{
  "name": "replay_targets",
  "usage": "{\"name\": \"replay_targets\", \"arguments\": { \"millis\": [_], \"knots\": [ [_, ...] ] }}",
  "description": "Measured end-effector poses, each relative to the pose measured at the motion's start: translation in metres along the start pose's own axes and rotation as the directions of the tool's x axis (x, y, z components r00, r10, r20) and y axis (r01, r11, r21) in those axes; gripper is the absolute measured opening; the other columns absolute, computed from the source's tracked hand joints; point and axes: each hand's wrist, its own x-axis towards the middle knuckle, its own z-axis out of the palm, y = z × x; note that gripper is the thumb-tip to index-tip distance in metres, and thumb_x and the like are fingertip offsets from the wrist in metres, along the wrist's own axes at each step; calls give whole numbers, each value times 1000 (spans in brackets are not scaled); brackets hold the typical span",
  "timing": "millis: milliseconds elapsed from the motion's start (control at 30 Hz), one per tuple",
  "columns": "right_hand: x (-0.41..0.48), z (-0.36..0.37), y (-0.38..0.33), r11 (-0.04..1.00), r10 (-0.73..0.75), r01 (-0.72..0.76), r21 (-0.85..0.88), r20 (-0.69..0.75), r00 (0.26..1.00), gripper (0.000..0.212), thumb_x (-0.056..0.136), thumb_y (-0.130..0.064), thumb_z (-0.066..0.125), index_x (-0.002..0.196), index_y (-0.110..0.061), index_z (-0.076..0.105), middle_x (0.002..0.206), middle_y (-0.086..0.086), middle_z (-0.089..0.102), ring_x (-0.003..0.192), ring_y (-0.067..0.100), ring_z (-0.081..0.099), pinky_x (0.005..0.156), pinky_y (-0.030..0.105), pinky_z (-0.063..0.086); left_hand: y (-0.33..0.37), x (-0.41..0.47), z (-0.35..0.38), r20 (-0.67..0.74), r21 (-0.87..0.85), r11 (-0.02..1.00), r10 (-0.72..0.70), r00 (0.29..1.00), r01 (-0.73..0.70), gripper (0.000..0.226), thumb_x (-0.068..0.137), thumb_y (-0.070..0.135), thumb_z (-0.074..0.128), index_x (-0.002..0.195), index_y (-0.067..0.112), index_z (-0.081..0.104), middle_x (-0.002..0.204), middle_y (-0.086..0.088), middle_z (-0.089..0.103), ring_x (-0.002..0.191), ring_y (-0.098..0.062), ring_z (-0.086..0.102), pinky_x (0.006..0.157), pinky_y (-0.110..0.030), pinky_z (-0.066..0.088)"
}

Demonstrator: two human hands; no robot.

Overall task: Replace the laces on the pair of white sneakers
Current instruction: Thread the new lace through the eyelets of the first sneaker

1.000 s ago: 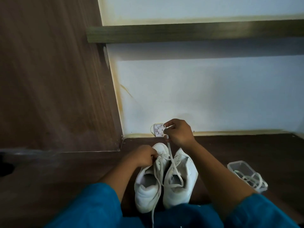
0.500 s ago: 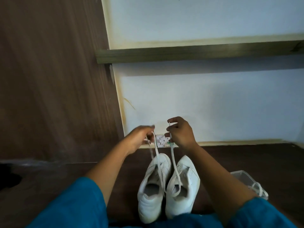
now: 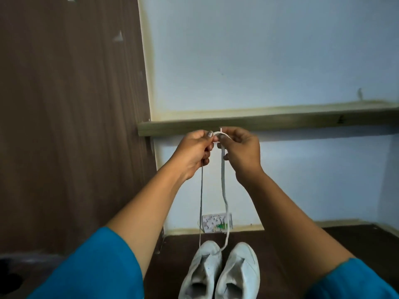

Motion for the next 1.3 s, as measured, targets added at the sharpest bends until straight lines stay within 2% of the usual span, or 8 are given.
{"name": "replay_targets", "arguments": {
  "millis": [433,567,733,833,967,1033,1133,1300],
  "knots": [
    [2,0,-46,976,-65,66,208,-12,998,21,89,2,57,79,-14,64,71,5,62,61,13,61,59,22,53,35,-6,22,-148,27,977,215,965,-213,28,96,10,50,68,10,53,53,0,50,46,-11,40,45,-22,32],
    [4,3,-43,982,-19,19,190,-2,1000,16,87,1,60,77,-10,66,71,8,65,68,20,64,71,29,56,33,-6,20,-182,-6,972,231,956,-236,24,93,8,55,68,11,55,64,-7,53,59,-18,48,56,-27,41],
    [2,2,-40,976,-5,-14,217,85,996,19,90,3,56,81,-9,68,71,4,66,61,9,61,61,18,52,29,-3,12,-180,-70,982,162,970,-177,20,86,7,64,67,11,61,65,-5,60,69,-23,53,67,-32,44],
    [1,3,-34,979,-16,-6,205,106,994,21,90,1,56,79,-12,67,66,0,65,61,9,60,56,18,49,26,-2,7,-163,-115,982,131,978,-151,17,84,4,65,68,9,62,56,2,65,61,-16,59,65,-27,49],
    [-1,7,-26,995,-50,41,96,87,995,22,91,-4,56,76,-17,66,72,0,63,67,10,57,52,14,45,16,-2,3,-167,-162,979,97,981,-124,18,82,8,68,66,7,60,60,-7,64,63,-24,56,69,-35,49],
    [-4,10,-21,997,-53,48,69,76,996,24,92,-5,55,74,-17,64,70,0,62,64,10,57,50,14,44,8,-6,2,-143,-176,978,88,986,-112,18,84,11,66,69,6,58,60,-7,62,58,-21,56,61,-30,50],
    [-8,14,-9,998,-1,-2,63,53,999,26,96,-7,50,73,-17,60,69,-1,59,63,11,56,50,16,44,-12,-15,-3,-52,-91,993,76,996,-80,10,88,7,61,78,9,60,61,-1,64,57,-15,59,59,-27,50],
    [-18,15,13,987,123,-129,93,67,990,22,100,-15,42,81,-17,52,74,0,62,64,13,63,50,19,42,-68,-35,-23,110,276,961,-54,992,22,15,88,6,60,78,16,60,71,2,65,63,-12,60,65,-27,45]
  ]
}}
